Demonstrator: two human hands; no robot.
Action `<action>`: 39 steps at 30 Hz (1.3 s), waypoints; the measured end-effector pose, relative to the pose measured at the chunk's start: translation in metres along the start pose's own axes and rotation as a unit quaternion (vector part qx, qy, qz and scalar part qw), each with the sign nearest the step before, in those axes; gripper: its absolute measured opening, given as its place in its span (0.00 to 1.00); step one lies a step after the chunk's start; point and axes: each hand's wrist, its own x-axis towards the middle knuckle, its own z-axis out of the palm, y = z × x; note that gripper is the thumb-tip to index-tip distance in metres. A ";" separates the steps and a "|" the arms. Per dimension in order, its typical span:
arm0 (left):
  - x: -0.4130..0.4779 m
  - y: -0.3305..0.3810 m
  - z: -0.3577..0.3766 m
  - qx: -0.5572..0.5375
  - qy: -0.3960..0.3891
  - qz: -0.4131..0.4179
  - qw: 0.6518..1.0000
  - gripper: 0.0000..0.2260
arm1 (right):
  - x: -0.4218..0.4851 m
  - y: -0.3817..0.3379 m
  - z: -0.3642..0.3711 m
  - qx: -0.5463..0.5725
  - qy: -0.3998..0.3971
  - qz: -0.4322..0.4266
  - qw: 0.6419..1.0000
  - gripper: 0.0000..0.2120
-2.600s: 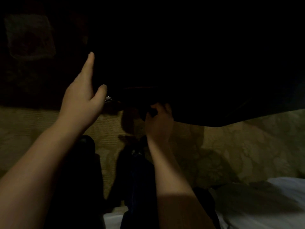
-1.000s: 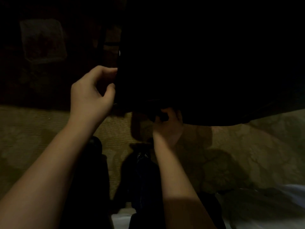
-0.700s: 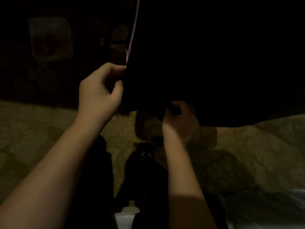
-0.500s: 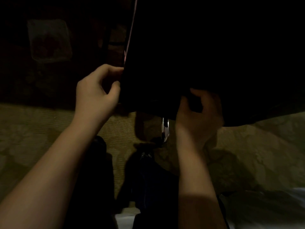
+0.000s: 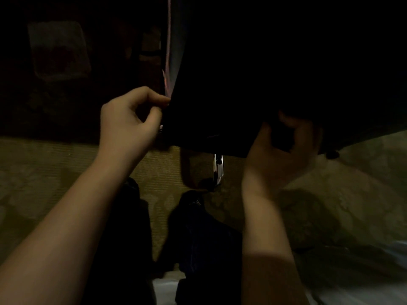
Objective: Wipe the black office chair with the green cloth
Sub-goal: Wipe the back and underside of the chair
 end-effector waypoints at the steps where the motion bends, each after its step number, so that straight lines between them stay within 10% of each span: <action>1: 0.000 0.000 0.000 -0.004 -0.005 -0.001 1.000 0.10 | -0.008 0.004 0.001 -0.005 -0.035 0.039 0.999 0.06; 5: 0.000 -0.001 0.000 -0.009 -0.011 -0.007 1.000 0.11 | -0.043 0.017 0.010 -0.045 -0.212 0.165 0.962 0.08; 15: 0.000 0.002 -0.001 -0.028 -0.011 -0.018 0.999 0.12 | -0.098 0.053 0.040 -0.129 -0.354 0.213 0.901 0.11; 39: 0.001 0.004 -0.003 -0.079 -0.042 -0.037 0.995 0.17 | 0.011 -0.046 0.005 0.040 0.071 -0.130 0.988 0.08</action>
